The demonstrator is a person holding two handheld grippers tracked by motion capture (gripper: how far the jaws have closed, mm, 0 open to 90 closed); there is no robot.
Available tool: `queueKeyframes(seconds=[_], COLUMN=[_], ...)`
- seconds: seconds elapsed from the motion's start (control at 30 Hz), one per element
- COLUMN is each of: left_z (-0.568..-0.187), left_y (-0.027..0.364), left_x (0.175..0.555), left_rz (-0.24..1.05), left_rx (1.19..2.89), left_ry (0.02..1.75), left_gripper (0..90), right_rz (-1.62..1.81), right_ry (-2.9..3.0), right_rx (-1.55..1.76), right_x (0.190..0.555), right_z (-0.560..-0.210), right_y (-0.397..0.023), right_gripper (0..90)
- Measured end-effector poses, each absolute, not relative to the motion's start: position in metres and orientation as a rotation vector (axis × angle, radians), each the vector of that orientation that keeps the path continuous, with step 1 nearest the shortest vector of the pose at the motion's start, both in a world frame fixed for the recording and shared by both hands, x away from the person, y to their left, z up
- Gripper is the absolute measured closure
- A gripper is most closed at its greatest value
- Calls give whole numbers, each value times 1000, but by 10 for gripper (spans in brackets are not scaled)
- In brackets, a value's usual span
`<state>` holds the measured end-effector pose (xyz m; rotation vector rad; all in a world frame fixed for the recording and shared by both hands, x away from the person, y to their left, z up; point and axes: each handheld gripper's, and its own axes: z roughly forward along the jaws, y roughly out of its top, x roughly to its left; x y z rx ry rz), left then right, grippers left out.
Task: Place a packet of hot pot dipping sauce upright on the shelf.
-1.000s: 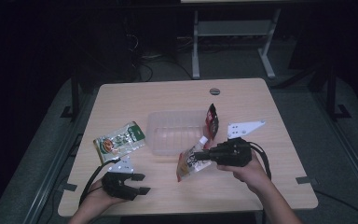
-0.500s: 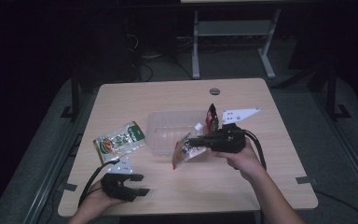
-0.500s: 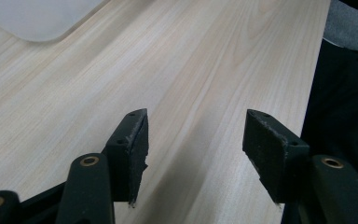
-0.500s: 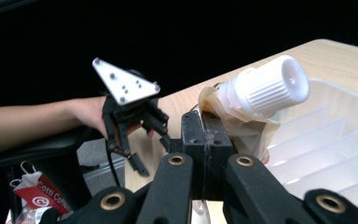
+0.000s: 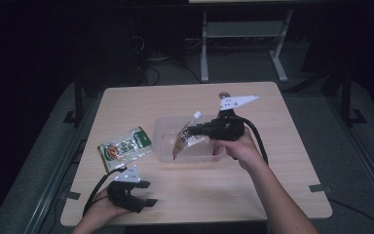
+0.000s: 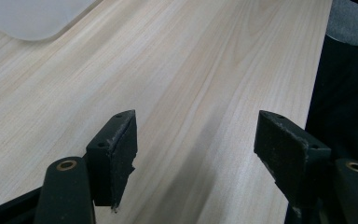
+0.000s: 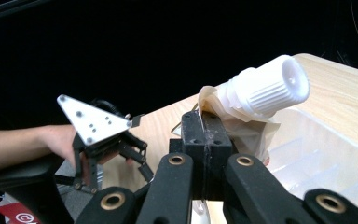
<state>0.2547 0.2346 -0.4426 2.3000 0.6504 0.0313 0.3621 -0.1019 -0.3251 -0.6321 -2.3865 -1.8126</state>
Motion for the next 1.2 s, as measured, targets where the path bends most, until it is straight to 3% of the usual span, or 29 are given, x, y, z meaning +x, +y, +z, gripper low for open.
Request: queueKeyframes(seconds=[1.2], left_z=[-445], left_y=[234], left_x=[256], left_rz=[16], left_rx=[2312], left_ry=[642], left_gripper=[289], right_rz=[-1727], right_ry=[-2421], right_rx=[-695], right_x=[418], right_z=[-349], right_y=[-33], right_gripper=[899])
